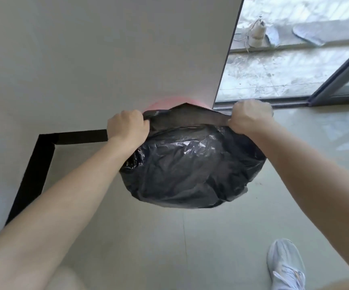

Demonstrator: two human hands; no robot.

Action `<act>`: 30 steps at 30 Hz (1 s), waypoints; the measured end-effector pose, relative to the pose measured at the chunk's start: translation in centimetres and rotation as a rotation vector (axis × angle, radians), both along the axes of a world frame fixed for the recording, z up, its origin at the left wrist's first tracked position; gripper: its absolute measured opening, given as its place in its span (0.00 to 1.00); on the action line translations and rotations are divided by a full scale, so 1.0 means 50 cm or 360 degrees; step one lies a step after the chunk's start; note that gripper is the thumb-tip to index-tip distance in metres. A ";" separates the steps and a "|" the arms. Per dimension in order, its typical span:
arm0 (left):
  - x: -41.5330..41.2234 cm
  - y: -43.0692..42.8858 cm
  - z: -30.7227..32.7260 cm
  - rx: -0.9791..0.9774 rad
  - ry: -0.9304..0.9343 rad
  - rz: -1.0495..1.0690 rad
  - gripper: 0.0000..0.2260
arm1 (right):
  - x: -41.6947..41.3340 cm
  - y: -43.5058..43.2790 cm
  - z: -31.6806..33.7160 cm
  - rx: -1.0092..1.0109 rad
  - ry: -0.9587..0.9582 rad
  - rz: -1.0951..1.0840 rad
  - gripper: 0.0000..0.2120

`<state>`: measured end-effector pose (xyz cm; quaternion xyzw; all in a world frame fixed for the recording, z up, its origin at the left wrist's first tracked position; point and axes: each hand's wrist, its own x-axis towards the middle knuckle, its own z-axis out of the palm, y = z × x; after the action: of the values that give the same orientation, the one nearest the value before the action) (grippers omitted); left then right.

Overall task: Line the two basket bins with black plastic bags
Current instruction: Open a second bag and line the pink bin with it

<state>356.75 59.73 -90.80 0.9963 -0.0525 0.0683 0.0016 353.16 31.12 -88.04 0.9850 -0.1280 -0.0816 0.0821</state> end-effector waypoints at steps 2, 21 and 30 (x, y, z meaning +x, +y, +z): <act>0.000 -0.021 0.085 -0.0297 -0.0013 0.0055 0.16 | -0.003 0.013 0.102 0.0119 -0.0242 -0.0040 0.20; -0.101 0.007 -0.065 -0.1052 0.0410 0.0216 0.15 | -0.107 0.136 -0.061 0.1011 -0.0022 -0.0426 0.19; -0.178 0.091 -0.052 -0.0277 0.0534 0.0047 0.23 | -0.202 0.195 -0.090 0.0360 0.0142 -0.0085 0.17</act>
<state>347.84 64.30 -93.41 0.9904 -0.0309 -0.0945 0.0955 343.09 40.85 -92.53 0.9796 -0.1402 -0.1413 -0.0261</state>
